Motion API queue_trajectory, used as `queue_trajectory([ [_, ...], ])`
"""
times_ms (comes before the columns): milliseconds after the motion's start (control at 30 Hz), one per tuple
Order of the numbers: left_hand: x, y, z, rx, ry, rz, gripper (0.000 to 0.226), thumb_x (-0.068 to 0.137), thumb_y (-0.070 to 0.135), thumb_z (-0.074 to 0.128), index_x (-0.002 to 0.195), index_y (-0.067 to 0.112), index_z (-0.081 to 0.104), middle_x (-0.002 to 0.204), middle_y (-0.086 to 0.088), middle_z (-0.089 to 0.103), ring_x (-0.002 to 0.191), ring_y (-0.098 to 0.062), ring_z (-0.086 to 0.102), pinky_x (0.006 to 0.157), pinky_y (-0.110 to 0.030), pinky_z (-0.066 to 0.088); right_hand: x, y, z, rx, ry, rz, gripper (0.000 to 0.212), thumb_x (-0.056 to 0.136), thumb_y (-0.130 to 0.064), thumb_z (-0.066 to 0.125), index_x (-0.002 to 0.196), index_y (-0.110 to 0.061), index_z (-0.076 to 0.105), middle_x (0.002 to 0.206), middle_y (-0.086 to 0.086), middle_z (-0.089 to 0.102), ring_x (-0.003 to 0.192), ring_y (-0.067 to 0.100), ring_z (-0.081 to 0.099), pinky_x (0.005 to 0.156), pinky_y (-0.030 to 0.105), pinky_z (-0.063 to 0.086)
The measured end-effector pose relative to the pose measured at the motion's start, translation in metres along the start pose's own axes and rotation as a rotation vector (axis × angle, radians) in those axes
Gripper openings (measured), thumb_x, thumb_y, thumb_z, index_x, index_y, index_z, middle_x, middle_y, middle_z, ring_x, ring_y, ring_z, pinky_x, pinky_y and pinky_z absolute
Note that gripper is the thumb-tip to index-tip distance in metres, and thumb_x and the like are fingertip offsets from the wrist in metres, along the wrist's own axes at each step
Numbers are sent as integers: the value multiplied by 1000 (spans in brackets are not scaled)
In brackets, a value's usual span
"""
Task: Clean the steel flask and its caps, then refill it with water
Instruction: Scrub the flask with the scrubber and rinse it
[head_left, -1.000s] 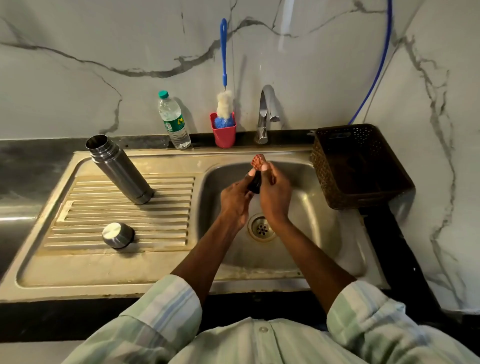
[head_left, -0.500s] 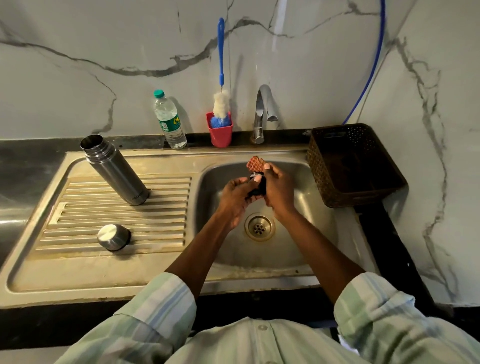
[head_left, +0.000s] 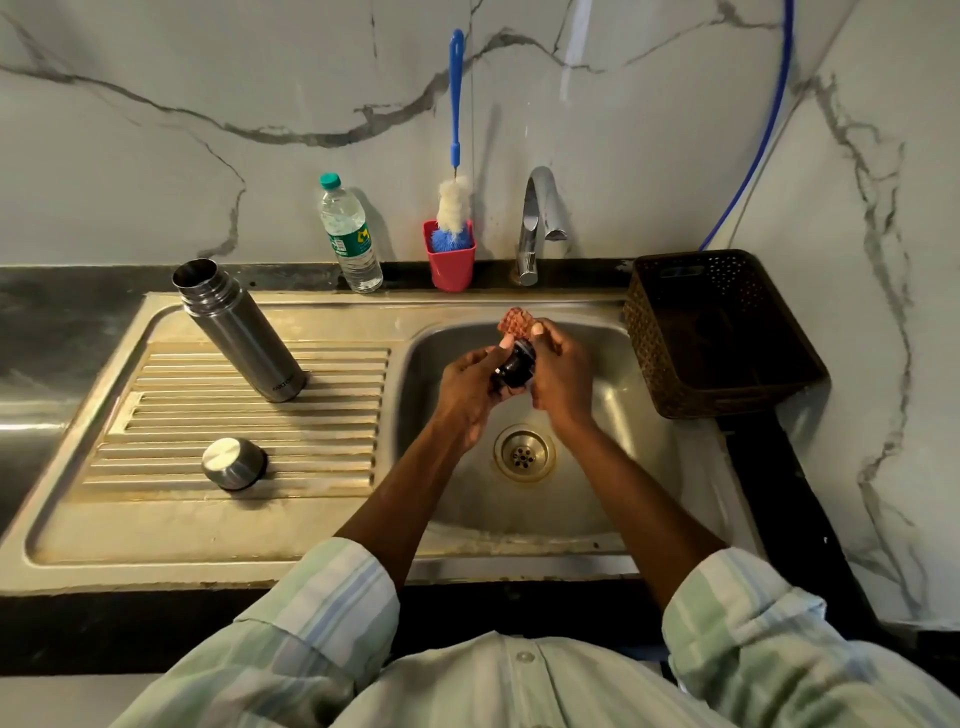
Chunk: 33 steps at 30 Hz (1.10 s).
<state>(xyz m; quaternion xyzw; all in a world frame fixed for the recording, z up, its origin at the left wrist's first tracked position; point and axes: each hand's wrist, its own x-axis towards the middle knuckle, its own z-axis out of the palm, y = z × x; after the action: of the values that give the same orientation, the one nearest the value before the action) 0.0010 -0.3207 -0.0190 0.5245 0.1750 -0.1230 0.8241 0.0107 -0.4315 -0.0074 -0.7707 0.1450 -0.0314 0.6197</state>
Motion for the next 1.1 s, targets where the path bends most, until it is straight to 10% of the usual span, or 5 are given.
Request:
queue_trajectory([
  [167, 0, -9, -1, -41, 0, -20, 33, 97, 26, 62, 112, -3, 68, 101, -15, 72, 93, -26, 68, 84, -38, 55, -12, 8, 13, -294, 51, -418, 35, 101, -23, 49, 134, -16, 57, 127, 0, 57, 112, 9, 53, 84, 9, 37],
  [400, -10, -2, -1, -87, -127, 182, 28, 88, 4, 68, 116, 3, 65, 115, -14, 71, 111, -28, 67, 89, -38, 57, 12, -12, -16, 729, -332, 621, 32, 102, -25, 40, 104, -5, 65, 91, 16, 69, 86, 26, 64, 86, 38, 50],
  [633, -8, -22, 6, 506, 223, 512, 48, 79, 34, 82, 109, 17, 50, 99, 7, 68, 91, 0, 67, 78, -24, 57, 4, -5, 8, 817, -82, 622, 25, 98, -16, 46, 110, -4, 65, 101, 18, 68, 91, 31, 67, 93, 48, 52],
  [867, 3, -7, -1, 328, -38, 298, 37, 92, 18, 69, 128, 14, 62, 114, -5, 72, 109, -23, 68, 95, -41, 55, 4, 4, 9, 279, 19, 106, 32, 97, -35, 54, 126, -24, 63, 111, 5, 71, 88, 15, 64, 71, 29, 51],
  [1100, -5, -4, 12, 178, 51, 375, 32, 84, 10, 76, 116, 11, 71, 107, -4, 75, 102, -14, 70, 89, -28, 56, 10, 17, 9, 770, -224, 700, 32, 97, -24, 45, 112, -5, 66, 110, 19, 65, 94, 31, 63, 81, 40, 49],
])
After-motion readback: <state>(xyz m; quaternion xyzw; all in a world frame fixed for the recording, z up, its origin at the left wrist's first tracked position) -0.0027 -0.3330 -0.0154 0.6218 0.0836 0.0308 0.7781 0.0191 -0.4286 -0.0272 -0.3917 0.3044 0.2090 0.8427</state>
